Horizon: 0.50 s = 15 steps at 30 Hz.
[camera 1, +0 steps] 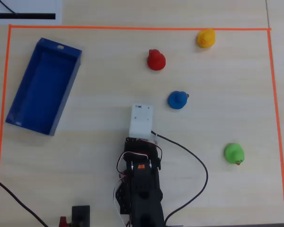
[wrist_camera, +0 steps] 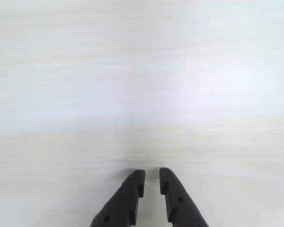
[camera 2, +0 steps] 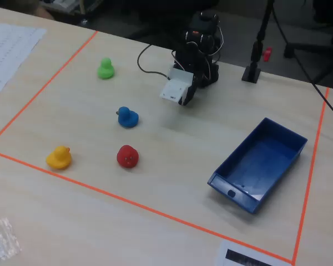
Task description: Grasp blue duck and put it into box.
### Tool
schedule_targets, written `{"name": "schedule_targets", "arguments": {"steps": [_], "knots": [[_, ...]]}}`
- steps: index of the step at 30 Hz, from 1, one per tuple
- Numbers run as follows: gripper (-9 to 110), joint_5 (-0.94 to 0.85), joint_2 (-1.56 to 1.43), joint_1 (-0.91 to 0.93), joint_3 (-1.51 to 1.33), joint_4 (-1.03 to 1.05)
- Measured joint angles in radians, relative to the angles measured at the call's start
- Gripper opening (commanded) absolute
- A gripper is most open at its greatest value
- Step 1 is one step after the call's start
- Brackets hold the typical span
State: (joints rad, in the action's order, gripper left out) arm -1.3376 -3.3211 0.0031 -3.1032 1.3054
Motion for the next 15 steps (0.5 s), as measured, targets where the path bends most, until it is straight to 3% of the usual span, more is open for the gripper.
{"name": "schedule_targets", "arguments": {"steps": [10, 15], "knots": [[0, 0.0, 0.0, 0.0, 0.0, 0.0], [20, 0.023, 0.014, 0.009, 0.002, -0.011]]}}
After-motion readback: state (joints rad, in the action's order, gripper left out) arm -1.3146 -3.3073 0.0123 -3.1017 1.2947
